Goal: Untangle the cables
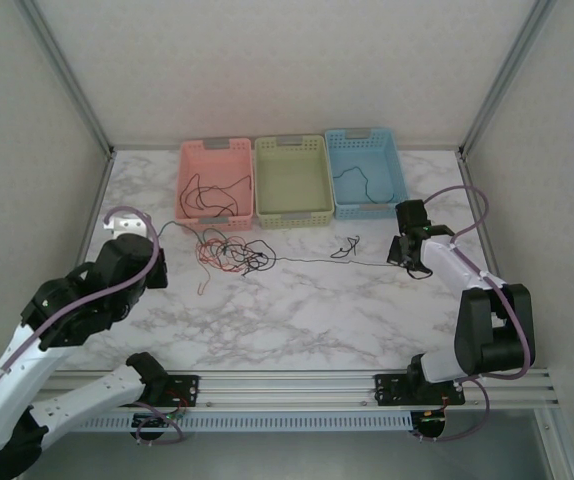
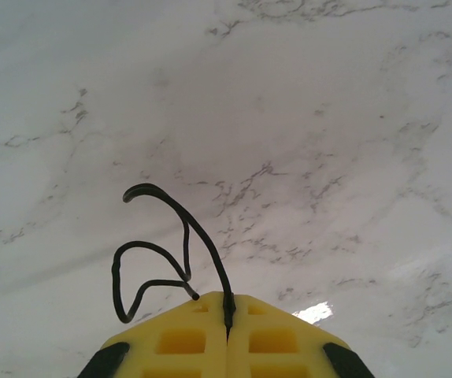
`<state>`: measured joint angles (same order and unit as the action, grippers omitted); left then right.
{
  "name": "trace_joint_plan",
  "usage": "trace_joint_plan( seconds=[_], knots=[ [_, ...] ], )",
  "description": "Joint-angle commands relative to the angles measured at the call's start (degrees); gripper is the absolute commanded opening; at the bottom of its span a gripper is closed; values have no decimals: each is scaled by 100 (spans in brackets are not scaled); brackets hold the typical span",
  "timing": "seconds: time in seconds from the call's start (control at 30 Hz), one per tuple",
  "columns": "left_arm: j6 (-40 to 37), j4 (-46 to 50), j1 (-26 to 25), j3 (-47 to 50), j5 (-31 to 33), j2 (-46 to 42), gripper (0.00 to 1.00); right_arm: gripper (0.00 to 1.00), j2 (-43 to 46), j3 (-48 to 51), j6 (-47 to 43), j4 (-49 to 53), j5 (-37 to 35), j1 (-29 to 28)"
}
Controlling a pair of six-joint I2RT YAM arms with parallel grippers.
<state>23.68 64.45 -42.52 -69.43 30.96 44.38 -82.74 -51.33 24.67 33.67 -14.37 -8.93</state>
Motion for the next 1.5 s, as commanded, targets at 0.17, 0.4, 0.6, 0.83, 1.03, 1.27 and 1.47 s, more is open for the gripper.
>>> trace_joint_plan(
  seconds=[0.17, 0.4, 0.6, 0.83, 1.03, 1.27, 1.47],
  knots=[
    [-76, -748, 59, 793, -980, 22, 0, 1, 129, -89, 53, 175, 459, -191],
    [-118, -930, 60, 943, -1440, 326, 0, 46, 657, 26, 77, 482, 279, -246],
    [-91, -1062, 51, 1048, -1940, 546, 0, 53, 869, -286, 56, 456, 652, -387],
    [256, -1394, -254, 1308, -2177, 974, 0, 50, -241, -1094, -132, 203, 1081, -839],
    [476, -1866, -482, 1656, -2146, 1348, 0, 51, -1201, -1692, -68, 17, 1015, -974],
    [541, -2139, -536, 1905, -2089, 1440, 0, 51, -2127, -2244, -59, -27, 920, -1041],
    [559, -2292, -538, 2012, -2152, 1542, 0, 45, -2551, -2510, -53, -62, 961, -1041]
  ],
)
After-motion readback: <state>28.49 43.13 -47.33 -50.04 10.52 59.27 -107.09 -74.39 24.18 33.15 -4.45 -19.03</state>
